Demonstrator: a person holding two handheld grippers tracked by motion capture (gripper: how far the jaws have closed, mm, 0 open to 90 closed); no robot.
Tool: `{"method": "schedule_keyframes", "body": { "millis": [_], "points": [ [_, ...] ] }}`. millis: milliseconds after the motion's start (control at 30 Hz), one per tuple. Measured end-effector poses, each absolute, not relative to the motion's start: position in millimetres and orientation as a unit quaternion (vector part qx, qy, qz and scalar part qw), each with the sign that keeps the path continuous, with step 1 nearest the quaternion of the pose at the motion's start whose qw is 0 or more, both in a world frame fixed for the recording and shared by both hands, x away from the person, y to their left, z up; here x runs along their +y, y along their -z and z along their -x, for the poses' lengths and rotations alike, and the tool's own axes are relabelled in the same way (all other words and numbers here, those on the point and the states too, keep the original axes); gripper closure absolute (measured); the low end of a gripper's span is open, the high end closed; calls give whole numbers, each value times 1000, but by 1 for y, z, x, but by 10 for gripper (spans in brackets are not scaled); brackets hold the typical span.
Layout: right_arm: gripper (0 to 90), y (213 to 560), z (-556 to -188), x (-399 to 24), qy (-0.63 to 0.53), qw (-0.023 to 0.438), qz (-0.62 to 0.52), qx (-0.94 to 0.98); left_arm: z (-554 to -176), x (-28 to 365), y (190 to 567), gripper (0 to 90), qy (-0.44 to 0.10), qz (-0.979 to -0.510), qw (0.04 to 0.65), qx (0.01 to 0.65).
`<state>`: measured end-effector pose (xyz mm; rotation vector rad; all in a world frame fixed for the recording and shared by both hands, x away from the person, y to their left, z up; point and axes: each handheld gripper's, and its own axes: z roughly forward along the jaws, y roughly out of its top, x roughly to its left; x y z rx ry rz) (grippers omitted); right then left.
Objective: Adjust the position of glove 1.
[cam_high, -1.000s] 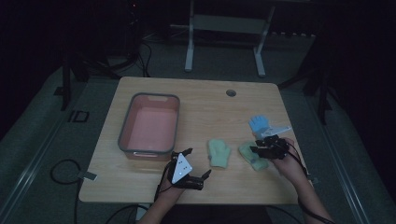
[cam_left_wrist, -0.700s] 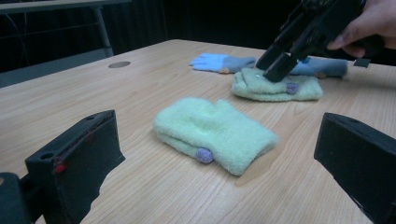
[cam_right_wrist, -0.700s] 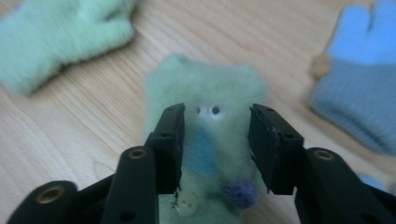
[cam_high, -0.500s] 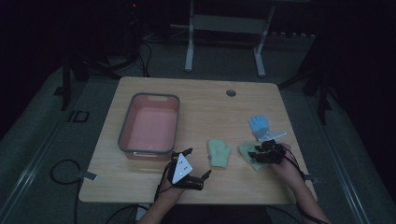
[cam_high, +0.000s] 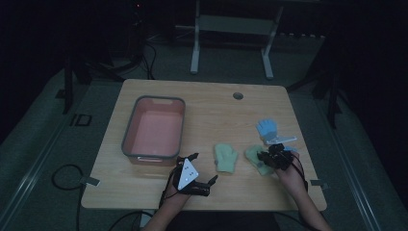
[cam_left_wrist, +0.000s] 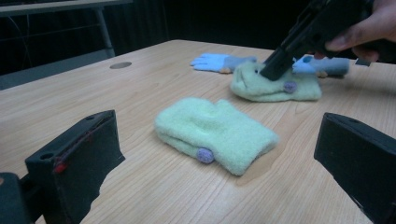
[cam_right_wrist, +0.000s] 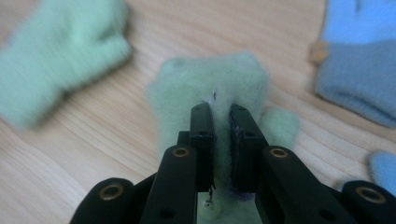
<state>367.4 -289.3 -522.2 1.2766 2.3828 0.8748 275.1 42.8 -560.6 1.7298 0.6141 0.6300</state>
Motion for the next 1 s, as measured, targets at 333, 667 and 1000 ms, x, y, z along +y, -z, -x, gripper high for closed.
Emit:
{"method": "schedule_keyframes", "body": {
  "millis": [333,667,1000],
  "points": [
    [814,467,-355,-271,-334,201,-486,782,-275,43,561,4,-267,-735,566,261],
    [816,446,-344,-265,-350,225,-545,728,-275,42,561,4,-266,-736,566,260],
    [816,466,-334,-261,-360,229,-582,693,-274,42,561,4,-267,-735,567,259]
  ]
}}
